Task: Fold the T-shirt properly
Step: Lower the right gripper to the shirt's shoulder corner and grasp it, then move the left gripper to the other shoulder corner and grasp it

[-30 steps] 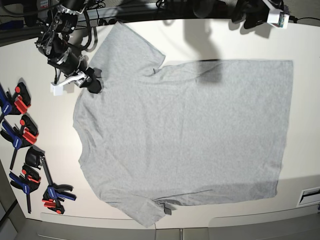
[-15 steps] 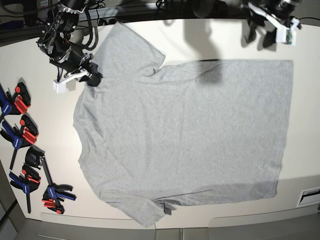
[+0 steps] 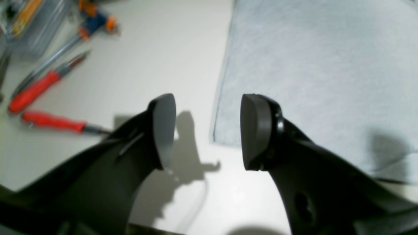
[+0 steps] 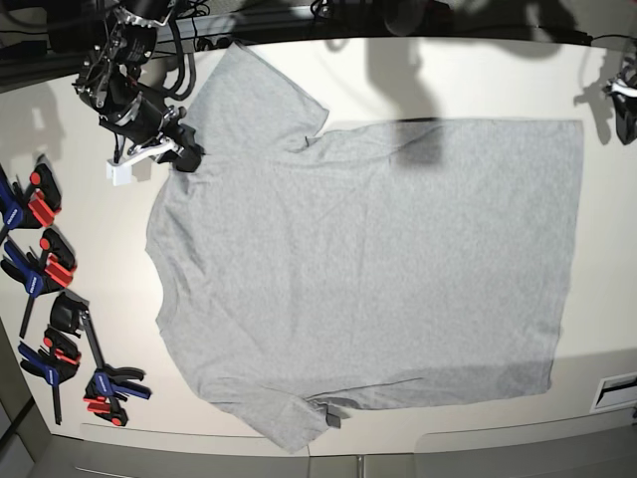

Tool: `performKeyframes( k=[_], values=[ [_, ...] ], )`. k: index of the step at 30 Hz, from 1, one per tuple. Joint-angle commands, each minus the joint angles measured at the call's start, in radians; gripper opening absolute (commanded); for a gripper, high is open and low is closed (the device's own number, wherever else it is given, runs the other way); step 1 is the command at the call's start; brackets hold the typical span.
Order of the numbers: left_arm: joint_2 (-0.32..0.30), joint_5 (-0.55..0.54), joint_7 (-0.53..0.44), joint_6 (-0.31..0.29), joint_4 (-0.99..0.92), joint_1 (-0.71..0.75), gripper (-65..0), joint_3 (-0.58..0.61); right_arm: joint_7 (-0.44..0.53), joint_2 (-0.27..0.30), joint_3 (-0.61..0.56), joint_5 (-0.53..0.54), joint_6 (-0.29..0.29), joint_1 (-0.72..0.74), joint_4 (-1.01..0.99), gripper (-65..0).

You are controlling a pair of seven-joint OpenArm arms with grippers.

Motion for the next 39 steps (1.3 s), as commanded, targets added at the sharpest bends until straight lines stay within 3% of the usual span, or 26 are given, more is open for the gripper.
performKeyframes(
  k=[1,5,14,17,28,37,39],
  values=[
    [-0.030,-0.049,-0.006,-0.028,-0.035,-0.010,-35.5,-0.006,-0.003,0.011,0.003,-0.006,-0.004,0.003,0.011,-65.0],
    [-0.071,-0.180,0.063,-0.099,-0.239,-0.076,-35.5,-0.006,-0.003,0.011,0.003,-0.006,-0.003,0.003,0.011,-65.0],
    [-0.077,-0.320,0.176,-0.119,-0.646,-0.243,-35.5,-0.003,-0.003,0.011,0.003,-0.006,-0.003,0.003,0.011,-65.0],
    [-0.077,-0.358,0.221,-0.151,-0.727,-0.281,-35.5,0.012,-0.003,0.011,0.003,-0.006,-0.003,0.003,0.011,-65.0],
    [-0.076,-0.286,0.296,-0.150,-0.747,-0.353,-35.3,0.278,-0.007,0.011,0.003,-0.009,-0.003,0.003,0.011,-65.0],
    [-0.076,-0.264,0.295,-0.150,-0.747,-0.371,-35.4,0.292,-0.007,0.011,0.003,-0.009,-0.003,0.003,0.011,-65.0],
    [-0.076,-0.264,0.292,-0.150,-0.747,-0.371,-39.2,0.292,-0.007,0.011,0.003,-0.009,-0.004,0.003,0.011,-65.0]
  ],
)
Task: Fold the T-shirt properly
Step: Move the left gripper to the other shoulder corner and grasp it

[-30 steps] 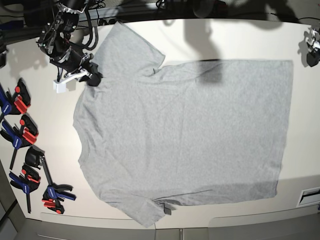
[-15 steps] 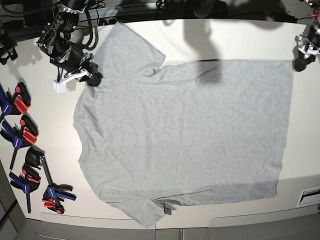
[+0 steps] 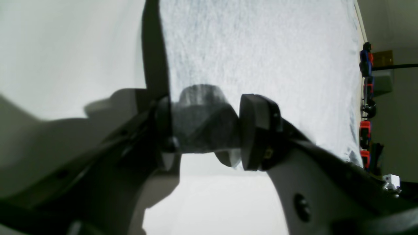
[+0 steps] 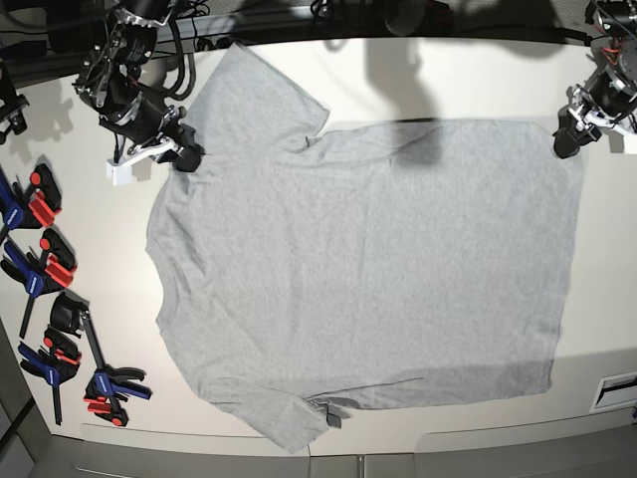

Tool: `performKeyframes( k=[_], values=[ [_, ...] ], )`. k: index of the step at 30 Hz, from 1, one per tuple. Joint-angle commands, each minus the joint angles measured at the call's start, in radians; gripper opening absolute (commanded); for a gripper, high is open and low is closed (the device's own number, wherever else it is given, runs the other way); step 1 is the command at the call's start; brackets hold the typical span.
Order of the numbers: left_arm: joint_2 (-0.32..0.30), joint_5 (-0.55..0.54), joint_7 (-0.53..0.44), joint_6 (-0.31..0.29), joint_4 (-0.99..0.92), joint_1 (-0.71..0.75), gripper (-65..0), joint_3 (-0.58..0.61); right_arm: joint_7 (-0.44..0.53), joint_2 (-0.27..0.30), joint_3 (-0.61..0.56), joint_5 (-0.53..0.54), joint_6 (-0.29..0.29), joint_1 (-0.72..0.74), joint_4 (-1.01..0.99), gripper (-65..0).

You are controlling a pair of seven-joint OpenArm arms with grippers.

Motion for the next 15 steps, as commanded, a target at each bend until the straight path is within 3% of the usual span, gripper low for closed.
performKeyframes(
  k=[1,7,10,15],
  values=[
    [-0.006,0.065,0.053,0.033,-0.005,0.009,-42.4,0.010,-0.007,0.011,0.002,-0.008,-0.004,0.005,0.011,-65.0],
    [-0.009,0.065,0.051,0.029,-0.005,0.009,-47.1,0.005,-0.007,0.011,0.002,-0.008,-0.004,0.005,0.011,-65.0],
    [-0.009,0.065,0.050,0.024,-0.005,0.009,-64.1,0.005,-0.007,0.011,0.002,-0.008,-0.003,0.005,0.011,-65.0],
    [-0.009,0.064,0.052,-0.027,-0.005,0.010,-65.0,-0.037,-0.031,0.012,0.003,-0.009,-0.003,0.005,0.016,-65.0]
  ],
)
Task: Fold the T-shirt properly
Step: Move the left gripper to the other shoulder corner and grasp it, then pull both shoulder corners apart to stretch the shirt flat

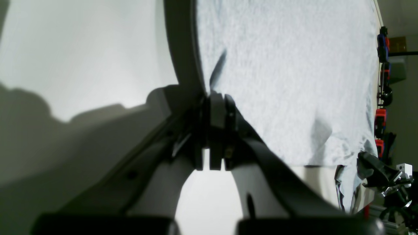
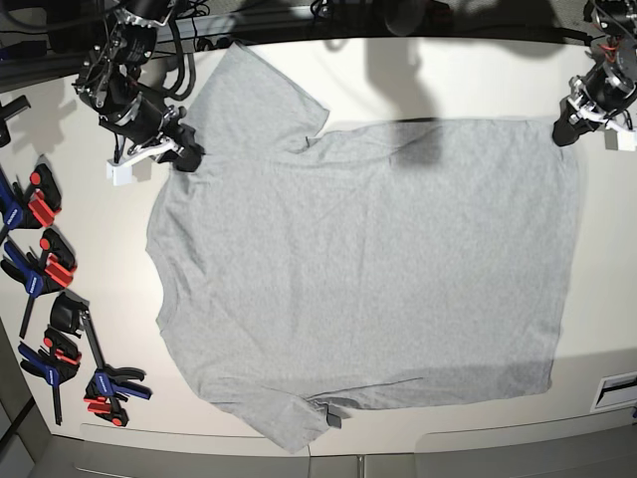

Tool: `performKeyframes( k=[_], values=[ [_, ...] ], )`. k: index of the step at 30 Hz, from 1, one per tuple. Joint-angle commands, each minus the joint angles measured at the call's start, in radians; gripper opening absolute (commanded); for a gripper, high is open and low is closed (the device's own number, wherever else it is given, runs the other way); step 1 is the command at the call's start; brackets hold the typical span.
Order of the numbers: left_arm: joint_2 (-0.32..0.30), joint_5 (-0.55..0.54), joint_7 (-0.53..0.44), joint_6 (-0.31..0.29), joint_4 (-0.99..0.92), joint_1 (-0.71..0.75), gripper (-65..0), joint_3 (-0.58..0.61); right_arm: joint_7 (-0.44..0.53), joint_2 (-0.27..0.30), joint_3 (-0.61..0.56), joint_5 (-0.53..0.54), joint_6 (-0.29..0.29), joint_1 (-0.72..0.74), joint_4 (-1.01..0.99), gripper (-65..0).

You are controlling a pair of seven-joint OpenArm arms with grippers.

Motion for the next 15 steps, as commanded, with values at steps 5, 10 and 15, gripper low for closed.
performKeyframes(
  k=[5,10,15],
  values=[
    [-0.021,-0.007,0.046,-0.039,0.005,0.037,-65.0,-0.107,-0.104,0.012,0.003,-0.008,0.002,-0.005,0.061,-65.0],
    [-0.033,-0.057,0.061,-0.045,0.042,0.126,-65.0,-0.161,-0.134,0.014,0.011,-0.040,0.018,-0.072,0.143,-65.0],
    [-0.040,-0.057,0.058,-0.072,0.138,0.230,-65.0,-0.171,-0.142,0.013,0.071,-0.041,0.018,-0.194,0.235,-65.0]
  ],
)
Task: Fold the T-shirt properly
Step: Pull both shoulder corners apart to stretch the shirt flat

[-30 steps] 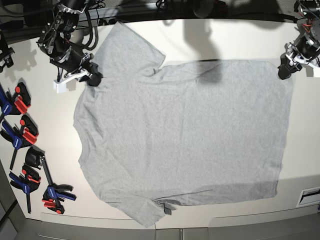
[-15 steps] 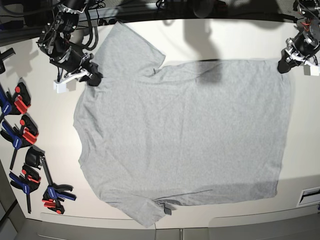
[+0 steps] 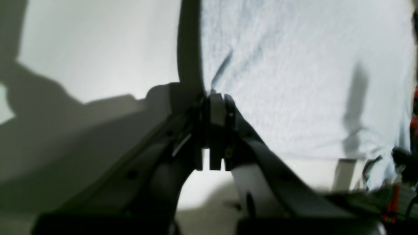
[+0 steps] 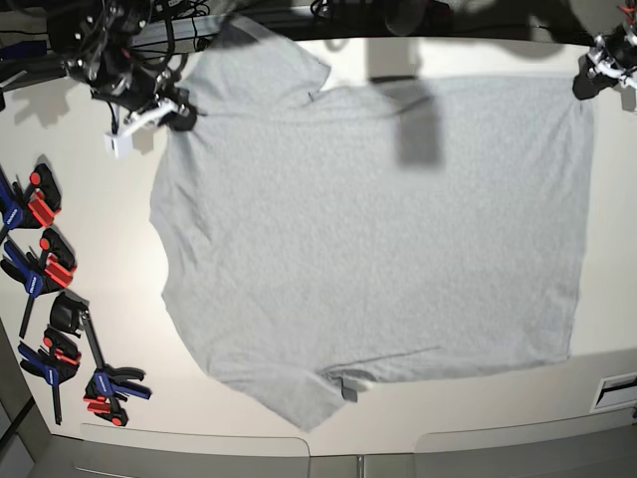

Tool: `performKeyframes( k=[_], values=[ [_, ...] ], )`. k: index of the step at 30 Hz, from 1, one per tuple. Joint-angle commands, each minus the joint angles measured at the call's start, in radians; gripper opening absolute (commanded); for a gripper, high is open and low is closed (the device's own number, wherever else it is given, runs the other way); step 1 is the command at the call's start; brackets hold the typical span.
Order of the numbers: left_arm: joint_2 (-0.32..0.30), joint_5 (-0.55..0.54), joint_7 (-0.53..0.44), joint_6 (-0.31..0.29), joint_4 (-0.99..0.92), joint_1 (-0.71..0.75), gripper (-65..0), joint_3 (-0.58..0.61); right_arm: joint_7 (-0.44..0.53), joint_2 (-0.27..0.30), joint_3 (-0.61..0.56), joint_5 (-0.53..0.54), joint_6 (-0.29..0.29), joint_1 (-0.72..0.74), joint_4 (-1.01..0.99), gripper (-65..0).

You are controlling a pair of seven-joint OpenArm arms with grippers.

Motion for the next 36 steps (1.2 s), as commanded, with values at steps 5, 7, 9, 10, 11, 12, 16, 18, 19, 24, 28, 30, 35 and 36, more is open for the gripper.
performKeyframes(
  k=[5,7,9,10,11,12,16,18,19,24,28,30,35,36],
  values=[
    [-0.026,-0.012,-0.003,-0.004,0.135,0.114,-65.0,-0.042,-0.012,0.016,0.096,0.067,0.005,-0.122,0.090,-65.0],
    [-0.026,-0.013,-0.003,-0.004,0.175,0.158,-65.0,-0.076,-0.016,0.014,0.130,0.093,0.005,-0.162,0.114,-65.0],
    [-0.026,-0.032,-0.003,-0.004,0.206,0.200,-65.0,-0.117,-0.023,0.014,0.159,0.119,0.005,-0.198,0.133,-65.0],
    [-0.024,-0.044,-0.002,-0.004,0.217,0.218,-65.0,-0.139,-0.025,0.013,0.172,0.132,0.005,-0.214,0.142,-65.0],
    [-0.024,-0.058,0.001,-0.004,0.224,0.233,-65.0,-0.154,-0.027,0.014,0.184,0.146,0.005,-0.231,0.149,-65.0],
    [-0.024,-0.064,0.005,-0.004,0.230,0.245,-65.0,-0.167,-0.027,0.014,0.193,0.156,0.006,-0.247,0.156,-65.0],
    [-0.023,-0.084,0.021,-0.004,0.231,0.278,-65.0,-0.183,-0.037,0.013,0.212,0.171,0.006,-0.301,0.192,-65.0],
    [-0.021,-0.083,0.020,-0.005,0.231,0.286,-65.0,-0.184,-0.045,0.008,0.213,0.175,0.006,-0.325,0.220,-65.0],
    [-0.021,-0.083,0.019,-0.006,0.231,0.288,-65.0,-0.183,-0.047,0.005,0.214,0.186,0.006,-0.336,0.234,-65.0],
    [0.011,-0.073,0.015,-0.036,0.229,0.285,-65.0,-0.182,-0.041,-0.008,0.213,0.193,0.011,-0.342,0.264,-65.0],
    [0.061,0.039,-0.103,-0.095,0.207,0.282,-53.2,-0.182,-0.040,-0.008,0.213,0.193,0.011,-0.340,0.264,-65.0],
    [0.076,0.091,-0.167,-0.095,0.185,0.279,-35.7,-0.175,-0.040,-0.008,0.213,0.193,0.011,-0.340,0.264,-65.0],
    [0.075,0.113,-0.173,-0.095,0.081,0.237,-32.1,-0.120,-0.023,-0.008,0.213,0.193,0.011,-0.338,0.264,-65.0],
    [0.075,0.113,-0.173,-0.095,0.058,0.221,-32.1,-0.103,-0.022,-0.008,0.213,0.195,0.011,-0.338,0.264,-65.0]
  ],
)
